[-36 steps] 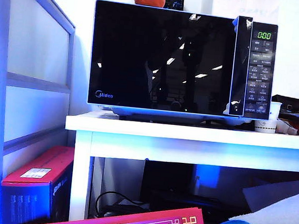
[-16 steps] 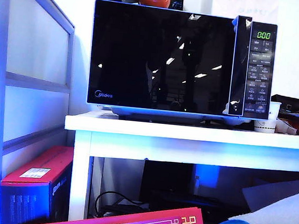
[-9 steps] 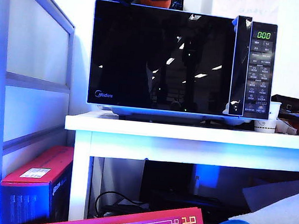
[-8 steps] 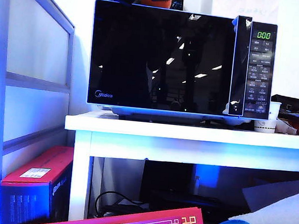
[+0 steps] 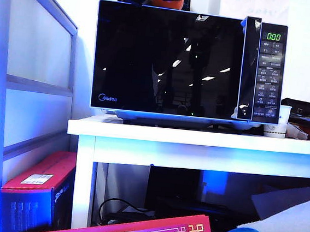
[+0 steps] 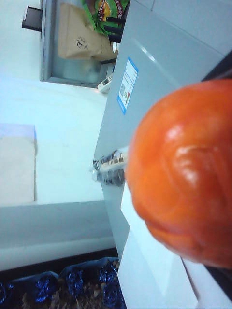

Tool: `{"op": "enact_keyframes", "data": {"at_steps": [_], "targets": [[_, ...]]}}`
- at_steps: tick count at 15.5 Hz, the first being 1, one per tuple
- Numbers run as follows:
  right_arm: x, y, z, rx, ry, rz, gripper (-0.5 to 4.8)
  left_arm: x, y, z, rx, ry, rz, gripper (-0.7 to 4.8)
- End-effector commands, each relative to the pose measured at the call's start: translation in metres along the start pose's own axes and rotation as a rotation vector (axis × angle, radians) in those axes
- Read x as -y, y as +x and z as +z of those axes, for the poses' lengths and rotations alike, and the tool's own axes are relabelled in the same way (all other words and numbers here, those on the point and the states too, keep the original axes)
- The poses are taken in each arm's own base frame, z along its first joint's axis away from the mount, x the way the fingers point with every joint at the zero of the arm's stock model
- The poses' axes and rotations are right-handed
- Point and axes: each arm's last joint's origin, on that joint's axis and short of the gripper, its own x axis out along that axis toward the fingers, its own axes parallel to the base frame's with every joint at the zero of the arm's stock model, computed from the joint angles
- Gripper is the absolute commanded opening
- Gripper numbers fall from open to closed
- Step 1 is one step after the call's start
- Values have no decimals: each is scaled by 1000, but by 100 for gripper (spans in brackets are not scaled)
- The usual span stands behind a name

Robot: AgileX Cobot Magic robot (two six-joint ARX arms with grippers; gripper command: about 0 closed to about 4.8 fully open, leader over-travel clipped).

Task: Open the microwave door, place the orange inside the microwave, then close the microwave door.

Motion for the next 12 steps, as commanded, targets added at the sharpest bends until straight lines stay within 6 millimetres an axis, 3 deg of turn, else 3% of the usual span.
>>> {"op": "enact_keyframes", "data": {"at_steps": [1, 3, 4, 8, 12], "targets": [[-1, -2, 5, 26, -11, 3, -1, 2, 1, 1, 3, 2, -8, 390], [-1, -2, 5, 26, -11, 3, -1, 2, 0, 1, 3, 1, -8, 388], [-1, -2, 5, 26, -11, 3, -1, 2, 0, 2, 4, 2, -8, 355], [-1, -2, 5, 26, -11, 3, -1, 3, 0, 2, 1, 1, -35, 354], [-1, -2, 5, 26, -11, 4, -1, 7, -8, 19, 8, 0, -68, 355]]}}
